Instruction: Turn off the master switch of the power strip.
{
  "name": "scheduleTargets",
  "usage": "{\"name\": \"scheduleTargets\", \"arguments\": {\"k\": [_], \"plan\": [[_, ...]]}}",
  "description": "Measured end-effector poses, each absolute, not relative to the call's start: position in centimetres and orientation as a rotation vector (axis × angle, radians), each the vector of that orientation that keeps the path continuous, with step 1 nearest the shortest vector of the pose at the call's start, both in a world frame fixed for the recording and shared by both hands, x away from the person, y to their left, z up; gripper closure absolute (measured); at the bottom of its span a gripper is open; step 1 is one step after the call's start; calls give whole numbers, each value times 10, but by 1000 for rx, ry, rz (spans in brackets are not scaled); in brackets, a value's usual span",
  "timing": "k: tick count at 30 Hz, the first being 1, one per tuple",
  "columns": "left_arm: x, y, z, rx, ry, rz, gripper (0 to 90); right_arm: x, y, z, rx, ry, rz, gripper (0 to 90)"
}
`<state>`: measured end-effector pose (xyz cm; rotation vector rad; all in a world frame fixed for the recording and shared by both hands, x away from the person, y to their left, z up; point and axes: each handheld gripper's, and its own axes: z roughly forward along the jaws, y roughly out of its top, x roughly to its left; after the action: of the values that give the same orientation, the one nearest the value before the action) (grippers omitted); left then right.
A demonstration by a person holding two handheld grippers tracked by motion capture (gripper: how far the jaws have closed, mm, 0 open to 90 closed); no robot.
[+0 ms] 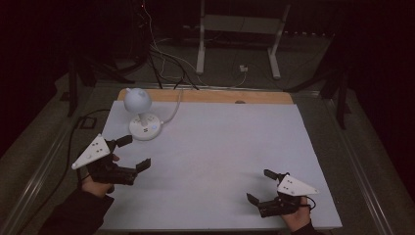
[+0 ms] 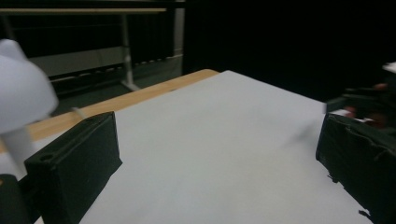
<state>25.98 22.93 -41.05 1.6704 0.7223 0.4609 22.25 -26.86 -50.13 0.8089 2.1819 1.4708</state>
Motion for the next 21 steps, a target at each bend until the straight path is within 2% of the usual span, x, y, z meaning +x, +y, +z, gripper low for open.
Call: {"name": "scheduleTargets", "arguments": {"k": [3,12,18,21], "plan": [[273,231,-407,1647,785,453,3,223,-268,-502,811,2187,1471,0],[298,221,-409,1678,848,573,3,223,-268,-502,804,2187,1474,0],[310,215,-412,1685,880,576,3,223,-268,-502,807,2188,1481,0],[319,213,-416,1687,920,621,3,223,-268,-502,805,2189,1484,0]]}}
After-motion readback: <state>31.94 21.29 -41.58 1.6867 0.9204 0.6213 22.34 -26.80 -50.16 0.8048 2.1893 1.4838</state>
